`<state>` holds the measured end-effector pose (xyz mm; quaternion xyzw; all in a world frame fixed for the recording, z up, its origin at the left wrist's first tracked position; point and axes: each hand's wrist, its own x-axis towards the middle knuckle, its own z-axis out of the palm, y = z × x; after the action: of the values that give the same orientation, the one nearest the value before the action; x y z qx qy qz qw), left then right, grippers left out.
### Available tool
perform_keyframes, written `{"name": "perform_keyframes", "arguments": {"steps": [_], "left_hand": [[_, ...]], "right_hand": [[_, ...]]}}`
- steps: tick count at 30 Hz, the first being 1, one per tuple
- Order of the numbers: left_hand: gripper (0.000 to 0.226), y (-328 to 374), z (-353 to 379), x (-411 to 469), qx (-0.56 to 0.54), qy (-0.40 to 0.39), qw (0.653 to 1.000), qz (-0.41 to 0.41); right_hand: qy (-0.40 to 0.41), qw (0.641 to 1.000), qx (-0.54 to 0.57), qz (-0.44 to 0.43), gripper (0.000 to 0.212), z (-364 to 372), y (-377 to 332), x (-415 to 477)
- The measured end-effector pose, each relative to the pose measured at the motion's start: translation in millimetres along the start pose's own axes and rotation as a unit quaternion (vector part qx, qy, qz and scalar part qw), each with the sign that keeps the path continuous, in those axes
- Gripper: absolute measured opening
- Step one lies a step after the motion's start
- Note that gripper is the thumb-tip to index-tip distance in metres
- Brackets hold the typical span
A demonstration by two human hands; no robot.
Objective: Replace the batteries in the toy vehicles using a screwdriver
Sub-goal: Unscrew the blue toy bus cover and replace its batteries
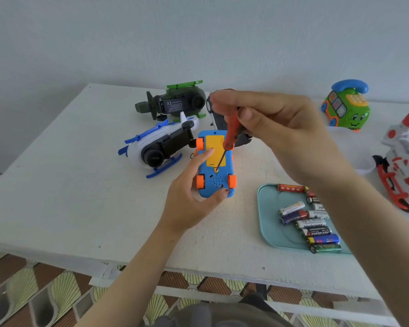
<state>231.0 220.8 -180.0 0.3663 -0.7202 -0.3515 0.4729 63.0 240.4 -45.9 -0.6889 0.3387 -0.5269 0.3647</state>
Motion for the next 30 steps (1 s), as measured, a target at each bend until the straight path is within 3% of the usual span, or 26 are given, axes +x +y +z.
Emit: {"name": "perform_keyframes", "arguments": {"steps": [3,9,13,15,19,23,30], "left_hand": [[0.063,-1.3,0.0,0.2,0.004,-0.004,1.000,0.001],[0.063,-1.8,0.4,0.3,0.009,-0.004,1.000,0.003],[0.063,-2.8,0.2,0.1,0.003,-0.004,1.000,0.001],[0.063,-2.3,0.2,0.3,0.005,-0.004,1.000,0.000],[0.062,-2.2,0.3,0.4,0.003,-0.003,1.000,0.000],[0.061,-2.5,-0.1,-0.3,0.005,-0.004,1.000,0.002],[0.063,-3.0,0.3,-0.5,0.003,-0.006,1.000,0.001]], "right_hand": [[0.003,1.000,0.022,0.008,0.028,-1.8,-1.1,1.1],[0.066,0.995,-0.065,-0.021,0.027,9.9,-1.3,0.0],[0.108,0.962,-0.236,-0.082,0.014,13.0,2.5,-3.0],[0.095,0.952,-0.274,-0.095,0.023,12.5,2.7,-3.8],[-0.008,0.994,-0.106,-0.029,0.032,7.9,-4.4,-3.8],[-0.022,0.999,0.028,0.013,0.033,3.9,-9.1,-2.9],[-0.014,0.999,-0.026,-0.024,0.026,10.5,-7.5,2.0]]}}
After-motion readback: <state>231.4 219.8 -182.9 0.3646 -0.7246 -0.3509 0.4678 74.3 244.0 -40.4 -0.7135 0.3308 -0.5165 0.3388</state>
